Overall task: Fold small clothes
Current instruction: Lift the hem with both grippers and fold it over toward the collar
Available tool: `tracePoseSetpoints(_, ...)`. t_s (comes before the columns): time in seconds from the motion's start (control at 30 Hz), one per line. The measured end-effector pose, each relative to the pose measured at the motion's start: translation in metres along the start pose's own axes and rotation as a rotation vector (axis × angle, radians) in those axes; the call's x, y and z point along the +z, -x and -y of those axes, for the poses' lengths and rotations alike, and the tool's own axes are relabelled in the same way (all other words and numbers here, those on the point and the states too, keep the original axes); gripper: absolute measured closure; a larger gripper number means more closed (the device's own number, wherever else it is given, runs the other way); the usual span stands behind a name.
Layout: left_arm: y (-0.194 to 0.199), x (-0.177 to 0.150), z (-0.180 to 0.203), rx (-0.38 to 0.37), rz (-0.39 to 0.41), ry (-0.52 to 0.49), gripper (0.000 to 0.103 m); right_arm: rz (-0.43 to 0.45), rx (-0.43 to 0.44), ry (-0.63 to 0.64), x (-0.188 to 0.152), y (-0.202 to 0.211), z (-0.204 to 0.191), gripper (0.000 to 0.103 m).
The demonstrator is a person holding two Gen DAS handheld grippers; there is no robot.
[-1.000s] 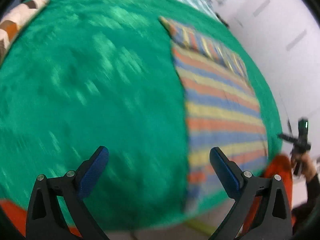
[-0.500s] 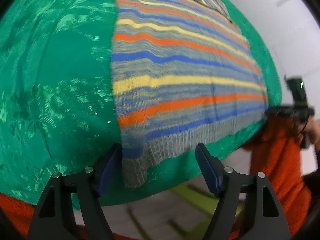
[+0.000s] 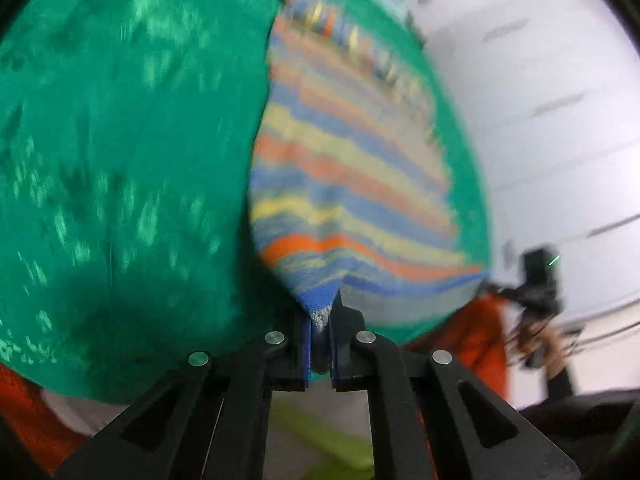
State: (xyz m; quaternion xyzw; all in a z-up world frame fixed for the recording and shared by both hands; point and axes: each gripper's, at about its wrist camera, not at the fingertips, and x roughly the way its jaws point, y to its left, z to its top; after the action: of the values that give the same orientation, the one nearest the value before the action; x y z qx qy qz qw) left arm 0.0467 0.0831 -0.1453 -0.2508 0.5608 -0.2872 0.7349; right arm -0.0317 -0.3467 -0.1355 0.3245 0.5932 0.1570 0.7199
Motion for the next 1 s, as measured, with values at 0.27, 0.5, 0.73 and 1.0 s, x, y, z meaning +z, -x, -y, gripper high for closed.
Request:
tracePoseSetpoints(0.27, 0.001, 0.1, 0.024, -0.062, 0.213, 0.01, 0.099, 0.322, 0.154, -0.033, 0.084, 0.021, -0.012, 0.098)
tracePoseSetpoints(0.5, -0.05, 0.229, 0.032, -0.024, 0.245, 0.046, 0.099, 0.442, 0.163, -0.134, 0.208, -0.005, 0.001, 0.098)
tracePoseSetpoints(0.73, -0.095, 0.292, 0.018, 0.033, 0.178, 0.08, 0.099, 0.443, 0.143, -0.24, 0.275, -0.02, 0.034, 0.098)
tracePoseSetpoints(1.0, -0.118, 0.324, 0.003, 0.067, 0.14, 0.113, 0.097, 0.404, 0.168, -0.276, 0.31, -0.034, 0.048, 0.098)
